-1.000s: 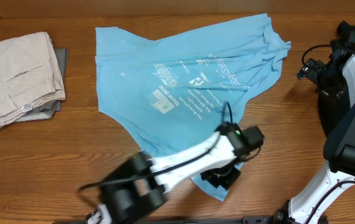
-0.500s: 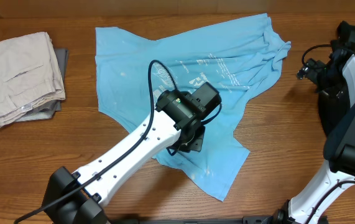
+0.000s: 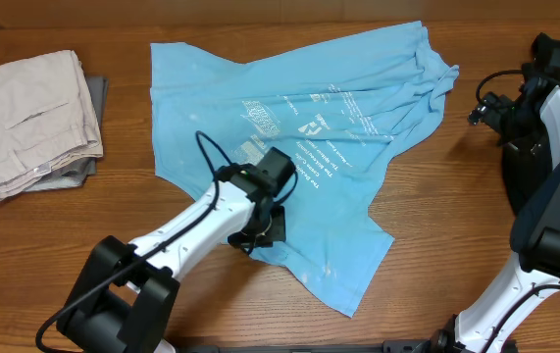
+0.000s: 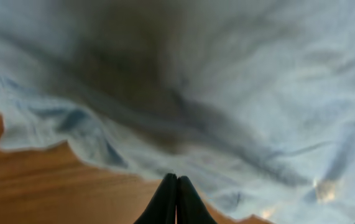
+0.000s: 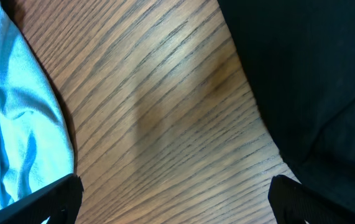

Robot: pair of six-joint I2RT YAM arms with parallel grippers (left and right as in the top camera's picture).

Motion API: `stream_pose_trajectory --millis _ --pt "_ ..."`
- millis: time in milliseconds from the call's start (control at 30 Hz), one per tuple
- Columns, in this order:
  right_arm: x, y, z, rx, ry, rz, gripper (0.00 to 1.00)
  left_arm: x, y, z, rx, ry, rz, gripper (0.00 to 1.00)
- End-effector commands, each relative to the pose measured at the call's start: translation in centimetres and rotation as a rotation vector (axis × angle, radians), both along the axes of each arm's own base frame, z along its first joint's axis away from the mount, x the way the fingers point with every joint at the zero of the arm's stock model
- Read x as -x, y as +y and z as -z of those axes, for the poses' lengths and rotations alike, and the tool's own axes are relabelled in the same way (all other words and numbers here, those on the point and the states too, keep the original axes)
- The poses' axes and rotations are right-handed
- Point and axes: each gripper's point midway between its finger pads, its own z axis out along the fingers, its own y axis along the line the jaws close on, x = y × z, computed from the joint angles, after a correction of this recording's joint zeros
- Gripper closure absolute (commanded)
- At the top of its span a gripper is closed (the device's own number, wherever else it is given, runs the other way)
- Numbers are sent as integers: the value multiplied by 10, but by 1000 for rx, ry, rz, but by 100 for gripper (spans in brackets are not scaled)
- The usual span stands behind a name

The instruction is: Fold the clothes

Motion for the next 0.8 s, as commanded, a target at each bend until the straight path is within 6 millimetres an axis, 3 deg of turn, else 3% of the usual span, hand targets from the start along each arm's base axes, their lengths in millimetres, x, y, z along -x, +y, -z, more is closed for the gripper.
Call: stream_pose_trajectory --millis 0,200,433,767 --pt "-4 -1 -9 13 -25 -4 0 0 0 4 35 16 -3 96" --pt "-4 -1 -9 13 -25 -4 0 -4 -9 8 82 -1 -34 96" --pt "-4 -1 -9 13 -25 -4 0 5 -7 20 109 43 -109 96" --pt "-4 -1 -9 13 -25 -4 0 -2 -5 24 122 51 -273 96"
